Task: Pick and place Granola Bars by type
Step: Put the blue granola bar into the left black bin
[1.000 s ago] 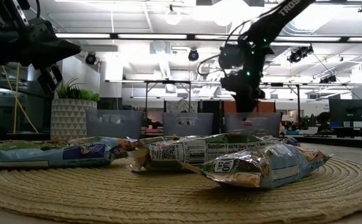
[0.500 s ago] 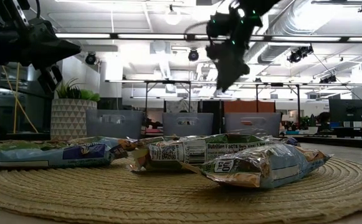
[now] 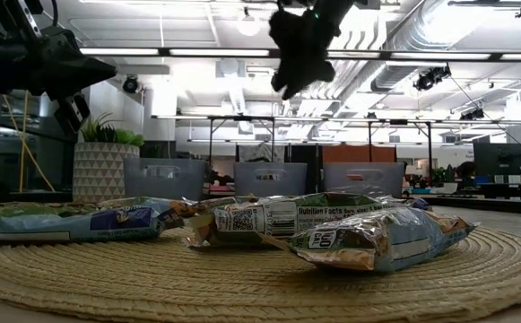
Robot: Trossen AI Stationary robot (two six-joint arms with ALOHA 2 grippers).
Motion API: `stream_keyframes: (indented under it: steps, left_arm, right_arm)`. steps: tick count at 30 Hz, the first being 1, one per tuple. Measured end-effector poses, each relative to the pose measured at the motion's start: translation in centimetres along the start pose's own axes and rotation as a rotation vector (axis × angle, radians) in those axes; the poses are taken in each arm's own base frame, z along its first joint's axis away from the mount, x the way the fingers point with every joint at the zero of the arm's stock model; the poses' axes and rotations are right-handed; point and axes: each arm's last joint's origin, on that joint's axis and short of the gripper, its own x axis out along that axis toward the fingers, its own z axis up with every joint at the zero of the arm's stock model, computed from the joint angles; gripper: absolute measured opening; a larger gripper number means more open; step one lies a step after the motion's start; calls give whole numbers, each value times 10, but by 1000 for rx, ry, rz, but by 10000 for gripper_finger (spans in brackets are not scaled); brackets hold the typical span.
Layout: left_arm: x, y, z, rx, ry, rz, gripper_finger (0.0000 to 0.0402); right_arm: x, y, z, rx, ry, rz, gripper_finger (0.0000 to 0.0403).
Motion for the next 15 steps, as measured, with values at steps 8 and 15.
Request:
stream_keyframes:
  steps: [8, 15]
  left_arm:
    - [0, 0, 0, 0, -2, 2, 1]
    - [0, 0, 1, -10, -10, 1, 1]
  right_arm:
    - [-2, 39, -2, -51, -84, 41, 158]
    - [-5, 62, 0, -84, -172, 116, 158]
